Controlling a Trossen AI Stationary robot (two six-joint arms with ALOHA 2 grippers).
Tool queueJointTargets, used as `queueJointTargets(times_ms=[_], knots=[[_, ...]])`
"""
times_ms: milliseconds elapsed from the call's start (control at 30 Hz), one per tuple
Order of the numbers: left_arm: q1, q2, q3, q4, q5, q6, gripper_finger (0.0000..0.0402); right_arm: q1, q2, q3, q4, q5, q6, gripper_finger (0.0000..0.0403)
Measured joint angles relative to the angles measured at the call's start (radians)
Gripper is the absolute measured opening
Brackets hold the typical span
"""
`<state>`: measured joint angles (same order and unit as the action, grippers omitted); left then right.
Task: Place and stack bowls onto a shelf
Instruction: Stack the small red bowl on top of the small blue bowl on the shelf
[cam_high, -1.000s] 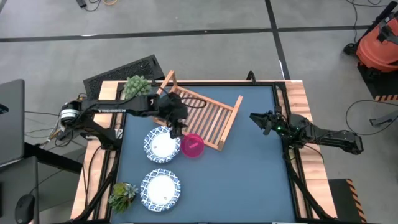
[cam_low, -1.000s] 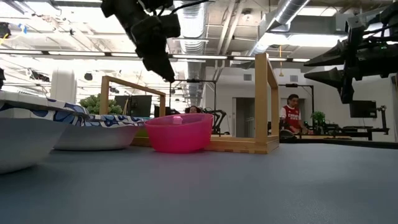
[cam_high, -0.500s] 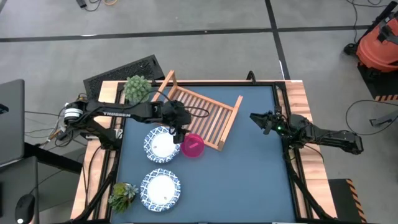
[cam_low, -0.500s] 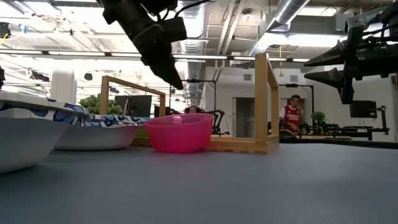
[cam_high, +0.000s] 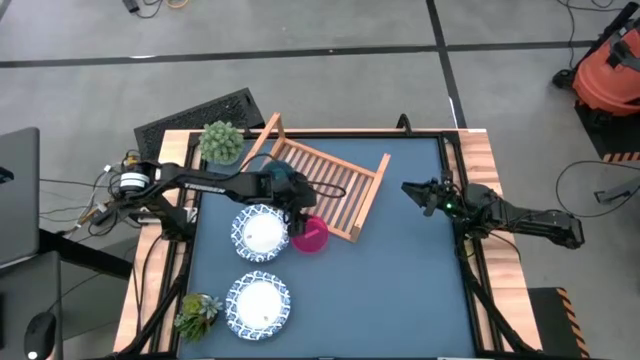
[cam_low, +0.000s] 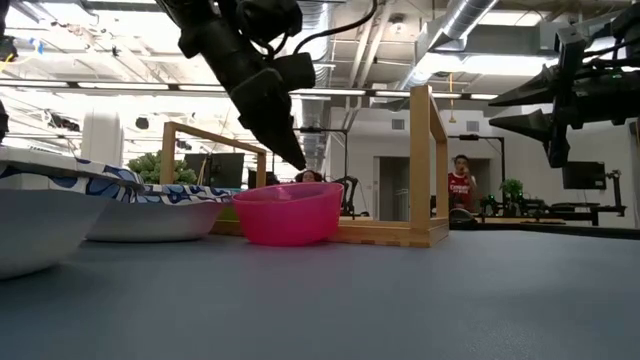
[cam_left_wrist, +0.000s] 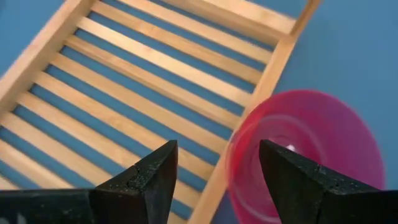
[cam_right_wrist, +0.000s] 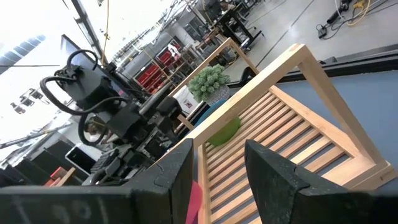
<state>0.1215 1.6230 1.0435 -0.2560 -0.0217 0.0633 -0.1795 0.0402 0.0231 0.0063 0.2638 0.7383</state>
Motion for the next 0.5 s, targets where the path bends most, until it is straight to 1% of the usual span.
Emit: queueJointTargets(times_ms=[67, 167, 333, 500], knots=[[-0.003, 0.0, 0.0, -0.02, -0.007, 0.022, 0.021, 0.0, 0.0, 0.0, 0.0, 0.0, -0.002, 0.0171], [-0.009, 0.019, 0.001, -0.012, -0.002, 0.005, 0.021, 0.0, 0.0, 0.0, 0.0, 0.0, -0.002, 0.0171], [-0.009, 0.04, 0.0, -0.011, 0.019, -0.04, 0.021, 0.0, 0.0, 0.0, 0.0, 0.0, -0.005, 0.0171], [-0.003, 0.048, 0.001, 0.005, 0.062, -0.041, 0.021, 0.0, 0.0, 0.0, 0.0, 0.0, -0.005, 0.0171]])
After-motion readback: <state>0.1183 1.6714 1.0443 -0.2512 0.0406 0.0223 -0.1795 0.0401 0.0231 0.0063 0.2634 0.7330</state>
